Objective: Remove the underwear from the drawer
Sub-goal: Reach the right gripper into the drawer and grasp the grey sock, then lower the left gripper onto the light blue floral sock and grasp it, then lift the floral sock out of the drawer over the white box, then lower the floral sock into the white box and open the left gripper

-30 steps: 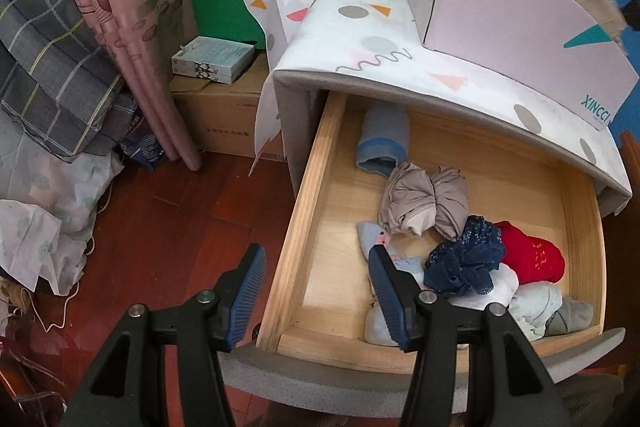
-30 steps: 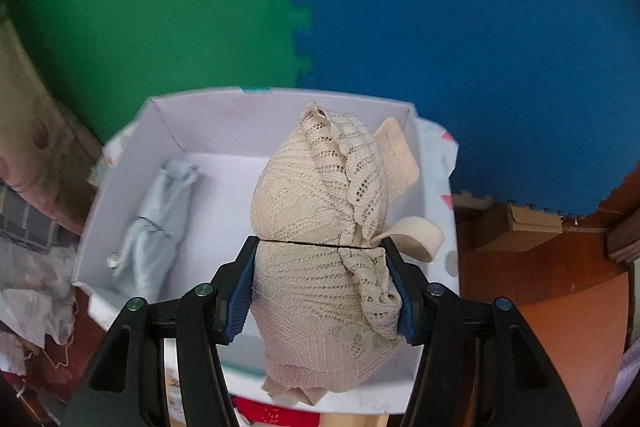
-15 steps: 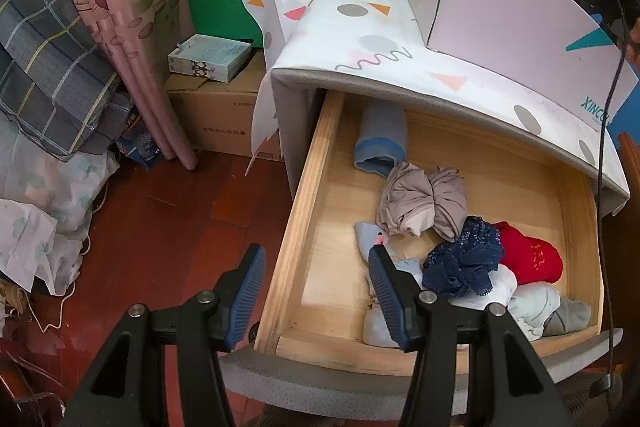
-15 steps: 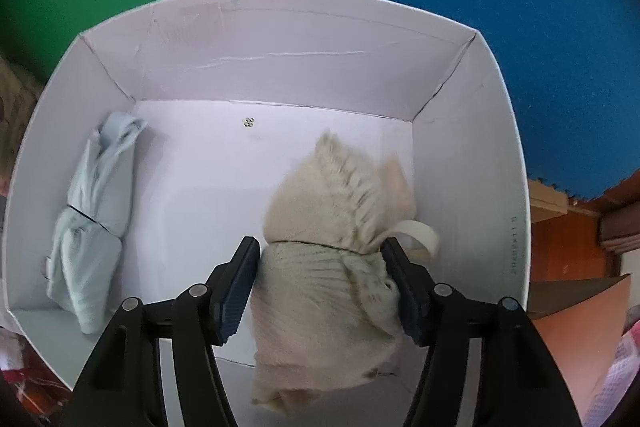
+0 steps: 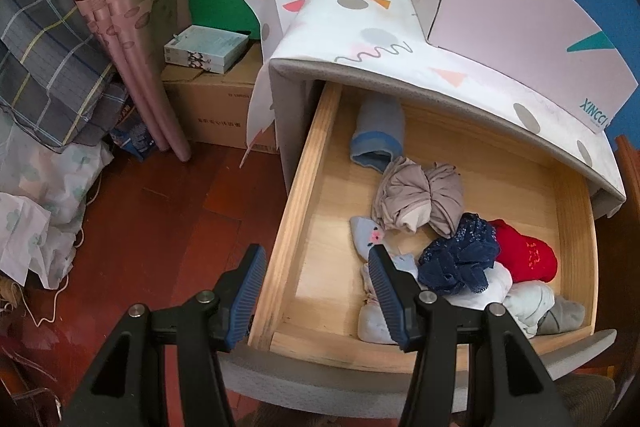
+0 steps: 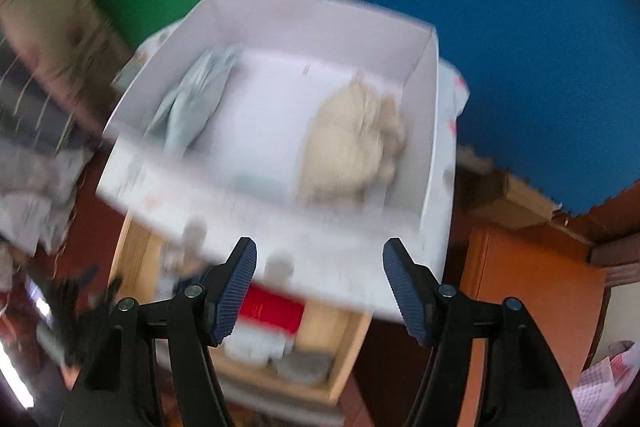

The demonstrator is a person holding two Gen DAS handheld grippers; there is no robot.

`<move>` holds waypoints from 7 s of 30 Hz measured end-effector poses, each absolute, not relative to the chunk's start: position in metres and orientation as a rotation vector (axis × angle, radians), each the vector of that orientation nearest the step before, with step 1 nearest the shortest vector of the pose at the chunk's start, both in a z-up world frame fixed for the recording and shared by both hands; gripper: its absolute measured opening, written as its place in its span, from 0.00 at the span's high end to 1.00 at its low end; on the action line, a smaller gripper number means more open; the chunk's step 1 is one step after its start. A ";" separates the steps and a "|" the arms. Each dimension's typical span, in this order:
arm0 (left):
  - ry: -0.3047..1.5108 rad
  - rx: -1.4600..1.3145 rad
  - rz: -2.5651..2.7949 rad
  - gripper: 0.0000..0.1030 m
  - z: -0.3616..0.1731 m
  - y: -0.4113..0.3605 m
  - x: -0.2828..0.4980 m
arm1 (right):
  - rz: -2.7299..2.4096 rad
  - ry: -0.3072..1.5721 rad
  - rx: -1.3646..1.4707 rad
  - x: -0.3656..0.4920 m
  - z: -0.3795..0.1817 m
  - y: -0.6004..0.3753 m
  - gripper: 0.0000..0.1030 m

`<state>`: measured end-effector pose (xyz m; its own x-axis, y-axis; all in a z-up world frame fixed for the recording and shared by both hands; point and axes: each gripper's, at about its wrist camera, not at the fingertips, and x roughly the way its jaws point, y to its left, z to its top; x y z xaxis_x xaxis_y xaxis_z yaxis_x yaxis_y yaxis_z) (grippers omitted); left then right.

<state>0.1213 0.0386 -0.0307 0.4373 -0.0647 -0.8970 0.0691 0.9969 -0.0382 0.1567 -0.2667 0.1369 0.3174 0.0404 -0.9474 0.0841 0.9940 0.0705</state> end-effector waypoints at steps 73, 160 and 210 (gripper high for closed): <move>1.597 0.006 -0.241 0.47 -0.105 -0.021 0.164 | -0.164 1.563 0.374 0.040 -0.076 -0.238 0.63; 0.883 0.131 -0.383 0.75 0.196 -0.054 0.245 | -0.210 1.606 0.290 0.036 -0.100 -0.240 0.63; 1.070 0.153 -0.255 0.60 0.051 -0.016 0.180 | -0.237 1.618 0.320 0.038 -0.108 -0.245 0.63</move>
